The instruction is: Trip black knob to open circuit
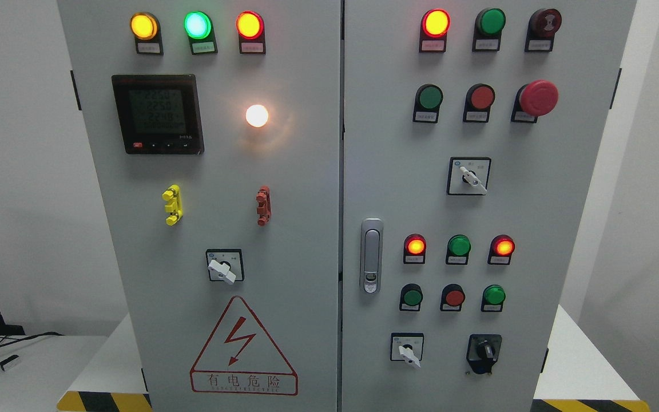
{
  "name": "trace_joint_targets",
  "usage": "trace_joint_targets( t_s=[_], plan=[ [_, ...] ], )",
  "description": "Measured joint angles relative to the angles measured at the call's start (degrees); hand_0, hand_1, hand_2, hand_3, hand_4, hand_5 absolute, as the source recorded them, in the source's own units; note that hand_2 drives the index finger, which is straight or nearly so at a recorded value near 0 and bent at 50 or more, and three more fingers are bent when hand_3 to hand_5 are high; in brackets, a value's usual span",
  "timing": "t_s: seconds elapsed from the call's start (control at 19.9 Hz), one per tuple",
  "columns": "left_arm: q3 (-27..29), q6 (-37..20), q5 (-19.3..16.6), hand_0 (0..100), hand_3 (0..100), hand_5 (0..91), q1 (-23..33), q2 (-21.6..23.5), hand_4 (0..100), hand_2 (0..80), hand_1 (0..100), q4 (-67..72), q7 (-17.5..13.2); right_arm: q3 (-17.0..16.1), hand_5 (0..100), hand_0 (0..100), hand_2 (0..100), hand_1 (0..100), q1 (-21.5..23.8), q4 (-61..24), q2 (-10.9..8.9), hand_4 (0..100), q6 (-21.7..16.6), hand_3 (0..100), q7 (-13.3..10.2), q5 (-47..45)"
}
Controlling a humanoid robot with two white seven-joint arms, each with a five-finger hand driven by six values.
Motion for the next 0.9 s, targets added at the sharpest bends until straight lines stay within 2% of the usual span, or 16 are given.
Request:
trace_joint_targets(
  t_s=[0.1, 0.15, 0.2, 0.25, 0.3, 0.35, 0.55, 0.65, 0.9],
  plan=[
    [0.0, 0.0, 0.0, 12, 0, 0.0, 0.0, 0.0, 0, 0.0, 39, 0.0, 0.0, 0.4, 42, 11, 22, 41, -3.1, -0.9, -0.04, 52, 2.7, 54, -0.5, 0.2],
    [0.0, 0.0, 0.0, 12, 0, 0.0, 0.0, 0.0, 0, 0.0, 39, 0.0, 0.0, 0.6, 46, 12, 23, 43, -4.5, -1.2, -0.05, 58, 3.9, 62, -0.7, 0.3],
    [0.0, 0.0, 0.0, 12, 0, 0.0, 0.0, 0.0, 0, 0.0, 39, 0.0, 0.0, 0.9, 55, 13, 24, 45, -6.0, -1.5, -0.04, 62, 5.0, 67, -0.9, 0.5],
    [0.0, 0.0, 0.0, 12, 0, 0.0, 0.0, 0.0, 0, 0.0, 39, 0.0, 0.0, 1.2, 58, 13, 24, 46, -7.4, -1.6, -0.02, 64, 5.9, 69, -1.5, 0.8],
    [0.0, 0.0, 0.0, 12, 0, 0.0, 0.0, 0.0, 0, 0.0, 39, 0.0, 0.0, 1.6, 66, 15, 25, 47, -9.2, -1.6, 0.03, 69, 6.9, 77, -2.1, 1.3],
    [0.0, 0.0, 0.0, 12, 0, 0.0, 0.0, 0.0, 0, 0.0, 39, 0.0, 0.0, 1.9, 78, 16, 27, 48, -10.6, -1.6, 0.06, 79, 7.5, 91, -2.6, 1.7],
    [0.0, 0.0, 0.0, 12, 0, 0.0, 0.0, 0.0, 0, 0.0, 39, 0.0, 0.0, 3.1, 87, 19, 33, 48, -16.0, -1.0, 0.18, 89, 9.8, 100, -3.5, 2.8],
    [0.0, 0.0, 0.0, 12, 0, 0.0, 0.0, 0.0, 0, 0.0, 39, 0.0, 0.0, 3.6, 88, 20, 38, 47, -18.1, -0.5, 0.22, 92, 10.5, 100, -3.6, 3.2],
    [0.0, 0.0, 0.0, 12, 0, 0.0, 0.0, 0.0, 0, 0.0, 39, 0.0, 0.0, 5.1, 92, 22, 39, 46, -22.2, 0.9, 0.3, 96, 11.6, 100, -3.8, 3.6]
  ],
)
